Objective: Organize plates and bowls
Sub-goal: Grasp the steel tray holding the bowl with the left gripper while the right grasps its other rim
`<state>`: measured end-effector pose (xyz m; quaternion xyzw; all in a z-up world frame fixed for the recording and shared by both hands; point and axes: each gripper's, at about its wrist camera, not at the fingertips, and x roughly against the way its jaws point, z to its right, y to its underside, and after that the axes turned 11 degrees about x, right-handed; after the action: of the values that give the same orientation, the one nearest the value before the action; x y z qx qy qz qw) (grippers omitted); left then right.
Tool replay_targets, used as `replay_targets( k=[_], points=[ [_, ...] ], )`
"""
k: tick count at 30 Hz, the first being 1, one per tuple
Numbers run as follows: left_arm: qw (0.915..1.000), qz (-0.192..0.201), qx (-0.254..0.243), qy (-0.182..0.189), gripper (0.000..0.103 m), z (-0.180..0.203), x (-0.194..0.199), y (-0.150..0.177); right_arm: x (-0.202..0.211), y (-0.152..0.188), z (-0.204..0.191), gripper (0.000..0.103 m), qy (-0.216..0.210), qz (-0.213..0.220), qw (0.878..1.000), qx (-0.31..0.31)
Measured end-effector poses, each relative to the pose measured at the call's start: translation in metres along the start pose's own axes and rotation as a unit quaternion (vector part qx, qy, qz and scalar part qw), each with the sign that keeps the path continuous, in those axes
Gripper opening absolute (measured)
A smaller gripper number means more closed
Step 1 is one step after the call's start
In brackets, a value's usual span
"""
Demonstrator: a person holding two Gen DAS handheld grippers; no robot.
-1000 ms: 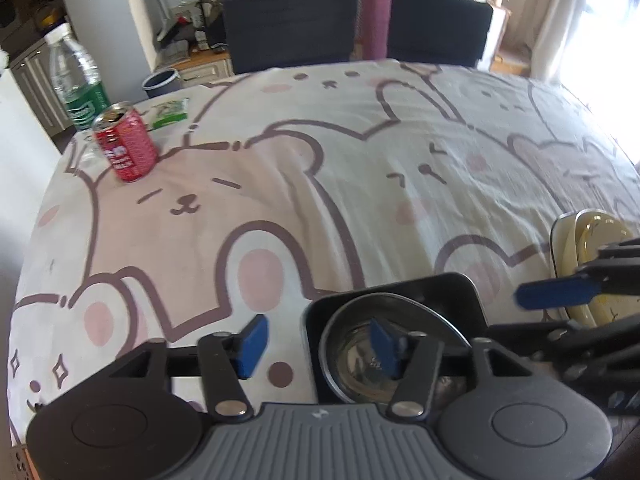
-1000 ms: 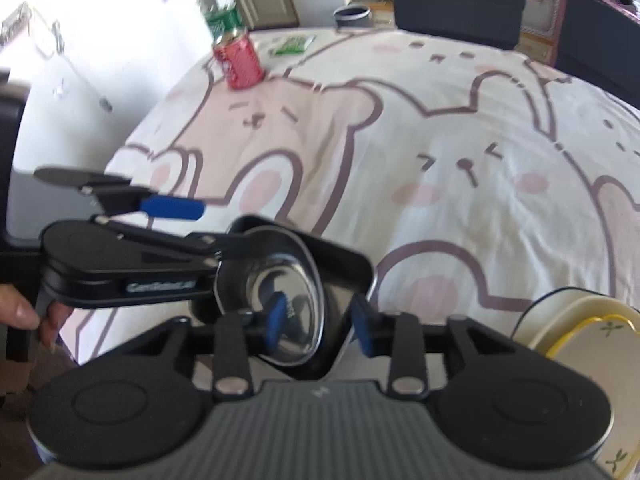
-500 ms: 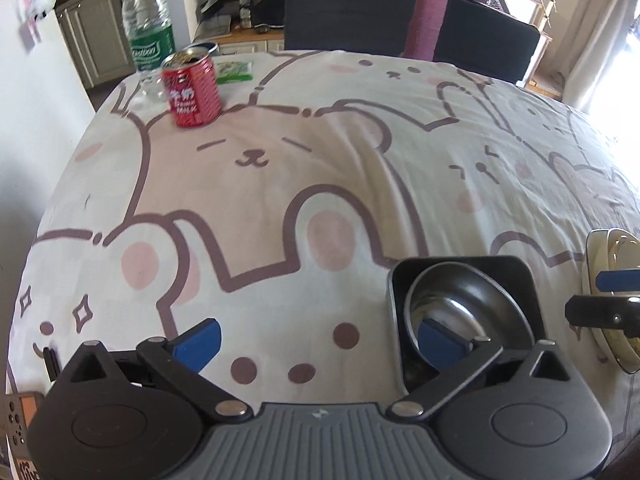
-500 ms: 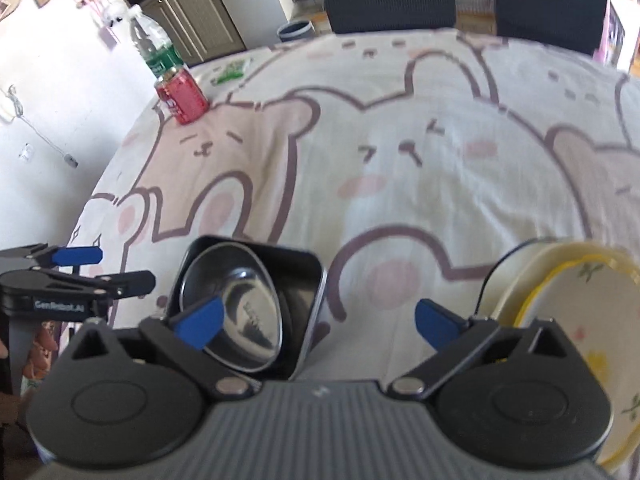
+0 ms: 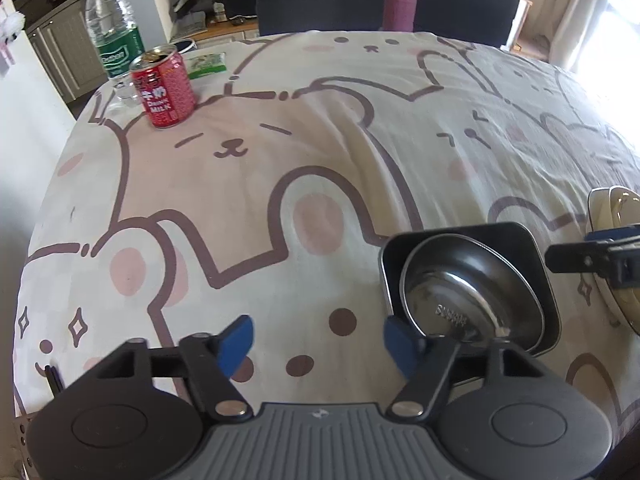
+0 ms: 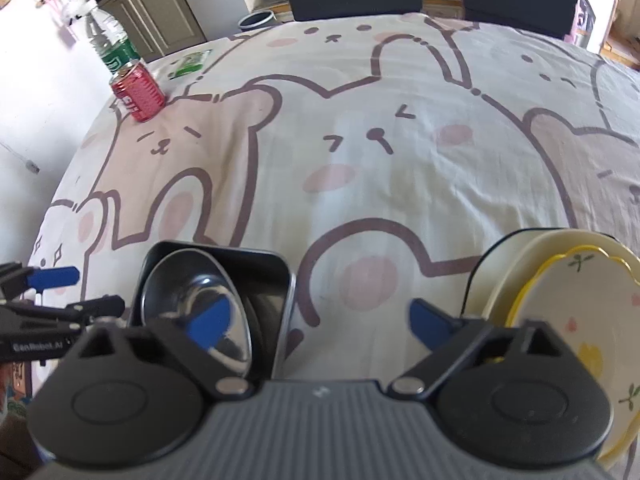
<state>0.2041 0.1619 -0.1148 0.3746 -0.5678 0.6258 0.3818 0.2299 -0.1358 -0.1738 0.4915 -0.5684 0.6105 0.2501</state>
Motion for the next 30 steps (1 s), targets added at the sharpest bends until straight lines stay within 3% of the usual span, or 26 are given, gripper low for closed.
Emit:
replay_targets(
  k=[1,3,6,13,18,26,30],
  points=[
    [1.0,-0.002,-0.002,0.001,0.066,0.001,-0.001,0.0,-0.001,0.0,0.001,0.075,-0.007,-0.004,1.0,-0.005],
    [1.0,-0.007,-0.003,0.003,0.062,0.002,-0.004,0.0,-0.005,-0.001,0.004,0.065,-0.02,-0.013,1.0,-0.017],
    [0.9997,-0.016,0.011,0.016,0.057,-0.001,-0.007,-0.002,-0.008,-0.001,0.004,0.057,-0.027,-0.018,0.999,-0.022],
    [0.999,-0.012,0.018,0.038,0.057,-0.002,0.0,-0.003,-0.008,-0.001,0.0,0.048,-0.036,-0.019,0.999,-0.013],
    [0.9992,-0.025,0.004,0.032,0.056,0.007,-0.008,-0.001,-0.011,0.001,-0.005,0.045,-0.031,-0.023,0.999,-0.001],
    [0.9989,-0.034,-0.004,0.034,0.039,0.015,-0.016,-0.002,-0.021,0.007,-0.006,0.045,-0.027,-0.035,0.999,-0.014],
    [0.9987,-0.036,-0.002,0.037,0.032,0.018,-0.02,-0.003,-0.025,0.011,-0.007,0.028,-0.035,-0.042,0.998,-0.029]
  ],
)
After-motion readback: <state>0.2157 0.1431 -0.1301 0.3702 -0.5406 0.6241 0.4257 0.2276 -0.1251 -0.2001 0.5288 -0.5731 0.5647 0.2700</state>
